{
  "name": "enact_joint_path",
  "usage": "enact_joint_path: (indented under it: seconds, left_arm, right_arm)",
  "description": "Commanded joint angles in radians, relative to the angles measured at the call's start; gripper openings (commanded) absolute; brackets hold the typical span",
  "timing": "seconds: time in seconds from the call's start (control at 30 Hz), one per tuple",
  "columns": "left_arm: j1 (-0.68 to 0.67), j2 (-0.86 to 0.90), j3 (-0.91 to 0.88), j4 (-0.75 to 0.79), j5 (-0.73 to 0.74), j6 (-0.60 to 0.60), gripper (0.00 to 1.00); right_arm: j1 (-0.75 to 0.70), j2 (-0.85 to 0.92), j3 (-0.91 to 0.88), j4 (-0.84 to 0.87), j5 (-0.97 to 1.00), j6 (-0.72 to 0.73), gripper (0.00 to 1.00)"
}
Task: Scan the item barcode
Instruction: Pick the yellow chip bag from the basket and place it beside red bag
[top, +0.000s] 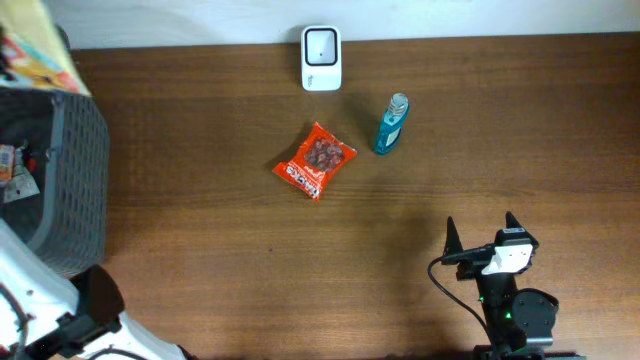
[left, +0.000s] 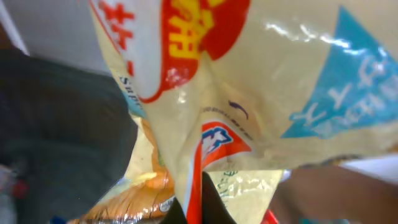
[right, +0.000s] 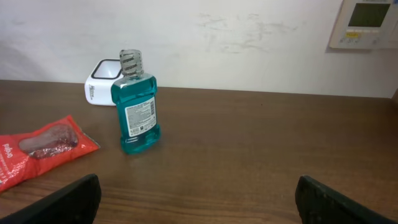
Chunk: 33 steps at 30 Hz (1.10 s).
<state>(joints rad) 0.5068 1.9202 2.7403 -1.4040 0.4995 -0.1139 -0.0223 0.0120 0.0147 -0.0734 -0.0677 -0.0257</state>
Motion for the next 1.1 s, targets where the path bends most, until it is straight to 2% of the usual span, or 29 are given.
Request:
enact_joint_path:
  seconds: [0.0, 0.07, 0.23, 0.33, 0.37, 0.4, 0.47, 0.53, 0.57, 0.63, 0.67, 0.73, 0.8, 0.9, 0.93, 0.97, 1.0, 1.07]
  left_arm:
    - [-0.179, 0.022, -0.040, -0.082, -0.039, -0.005, 0.00]
    - [-0.306, 0.064, -0.116, -0.113, -0.171, -0.004, 0.00]
    - [-0.484, 0.144, -0.393, -0.067, -0.304, -0.002, 0.00]
    - [-0.571, 0.186, -0.706, 0.190, -0.306, -0.002, 0.00]
    - [-0.611, 0.226, -0.823, 0.323, -0.306, -0.006, 0.00]
    - [-0.633, 0.258, -0.884, 0.401, -0.306, -0.011, 0.00]
    - [-0.671, 0.312, -0.924, 0.449, -0.305, -0.080, 0.00]
    - [-0.713, 0.351, -0.924, 0.445, -0.278, -0.084, 0.00]
    - [-0.724, 0.352, -0.924, 0.444, -0.264, -0.084, 0.04]
    - [-0.761, 0.353, -0.924, 0.440, -0.241, -0.084, 0.27]
    - [-0.776, 0.352, -0.924, 0.434, -0.241, -0.084, 0.31]
    - [-0.758, 0.352, -0.874, 0.375, -0.242, -0.084, 0.46]
    - [-0.721, 0.352, -0.760, 0.251, -0.243, -0.084, 0.49]
    - [-0.624, 0.352, -0.433, 0.015, -0.262, -0.079, 0.57]
    - [-0.586, 0.352, -0.296, -0.055, -0.292, -0.070, 0.63]
    - [-0.552, 0.352, -0.178, -0.113, -0.304, -0.045, 0.79]
    - [-0.509, 0.352, -0.040, -0.181, -0.333, -0.045, 0.99]
    - [-0.413, 0.352, 0.201, -0.251, -0.422, 0.008, 0.99]
  right_arm:
    - [0.008, -0.006, -0.009, -0.001, 0.013, 0.008, 0.99]
    - [0.008, -0.006, -0.009, -0.001, 0.013, 0.007, 0.98]
    - [0.008, -0.006, -0.009, -0.001, 0.013, 0.008, 0.98]
    - [0.008, -0.006, -0.009, -0.001, 0.013, 0.008, 0.98]
    - [0.008, -0.006, -0.009, -0.001, 0.013, 0.007, 0.98]
    - [0.008, -0.006, -0.009, -0.001, 0.013, 0.008, 0.98]
    - [0.008, -0.006, -0.009, -0.001, 0.013, 0.008, 0.98]
    - [0.008, -0.006, -0.009, -0.001, 0.013, 0.008, 0.98]
    - [0.008, -0.006, -0.009, -0.001, 0.013, 0.008, 0.98]
    - [0.008, -0.006, -0.009, -0.001, 0.013, 0.008, 0.98]
    - [0.008, -0.006, -0.009, -0.001, 0.013, 0.008, 0.98]
    - [0.008, -0.006, -0.009, -0.001, 0.013, 0.008, 0.98]
    - [0.008, -0.006, -0.009, -0.001, 0.013, 0.008, 0.98]
    - [0.008, -0.006, -0.009, -0.001, 0.013, 0.008, 0.98]
    - [0.008, -0.006, -0.009, -0.001, 0.013, 0.008, 0.98]
    - [0.008, -0.006, -0.009, -0.001, 0.013, 0.007, 0.98]
    - [0.008, -0.006, -0.009, -0.001, 0.013, 0.008, 0.98]
    - [0.008, -0.006, -0.009, -0.001, 0.013, 0.008, 0.98]
